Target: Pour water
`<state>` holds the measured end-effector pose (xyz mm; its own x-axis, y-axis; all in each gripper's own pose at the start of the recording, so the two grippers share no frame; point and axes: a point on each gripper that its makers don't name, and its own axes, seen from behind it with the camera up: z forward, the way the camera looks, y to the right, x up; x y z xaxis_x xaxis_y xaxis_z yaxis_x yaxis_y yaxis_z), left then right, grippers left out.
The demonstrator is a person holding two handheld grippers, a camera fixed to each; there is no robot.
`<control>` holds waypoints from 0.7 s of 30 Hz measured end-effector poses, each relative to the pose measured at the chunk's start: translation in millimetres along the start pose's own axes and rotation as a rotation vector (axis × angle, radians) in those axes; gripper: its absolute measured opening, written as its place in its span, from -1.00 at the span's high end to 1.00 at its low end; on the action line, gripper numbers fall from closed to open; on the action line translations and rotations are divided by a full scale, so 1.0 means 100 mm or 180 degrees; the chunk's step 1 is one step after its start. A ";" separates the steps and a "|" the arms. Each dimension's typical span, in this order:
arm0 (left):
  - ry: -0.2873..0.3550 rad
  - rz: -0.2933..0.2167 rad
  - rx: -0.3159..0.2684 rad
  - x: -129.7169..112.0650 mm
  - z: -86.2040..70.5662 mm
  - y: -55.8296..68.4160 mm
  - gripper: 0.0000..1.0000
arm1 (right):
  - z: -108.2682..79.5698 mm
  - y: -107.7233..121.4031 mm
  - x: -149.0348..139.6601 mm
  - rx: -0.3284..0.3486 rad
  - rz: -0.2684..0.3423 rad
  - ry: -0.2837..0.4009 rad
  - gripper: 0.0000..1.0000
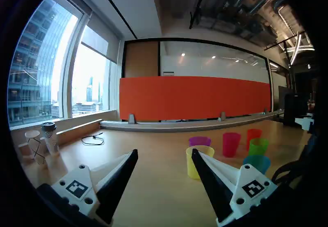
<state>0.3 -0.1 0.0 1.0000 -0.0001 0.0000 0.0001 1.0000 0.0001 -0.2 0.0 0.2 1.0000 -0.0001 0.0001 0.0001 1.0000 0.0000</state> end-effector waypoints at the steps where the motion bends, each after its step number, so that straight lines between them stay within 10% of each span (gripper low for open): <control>1: 0.0000 0.0000 0.0000 0.00 0.00 0.00 -0.95 | 0.00 0.00 0.00 0.0000 0.0000 0.0000 -0.98; 21: 0.0010 -0.0040 0.0001 0.01 0.03 -0.01 -0.95 | 0.01 -0.01 0.00 0.0003 -0.0005 -0.0018 -0.99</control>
<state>1.0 -1.4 3.2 0.9999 -0.0126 -0.0030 0.0126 0.9999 0.0005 -0.5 -1.0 0.9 1.0000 -0.0018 0.0056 0.0018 1.0000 0.0009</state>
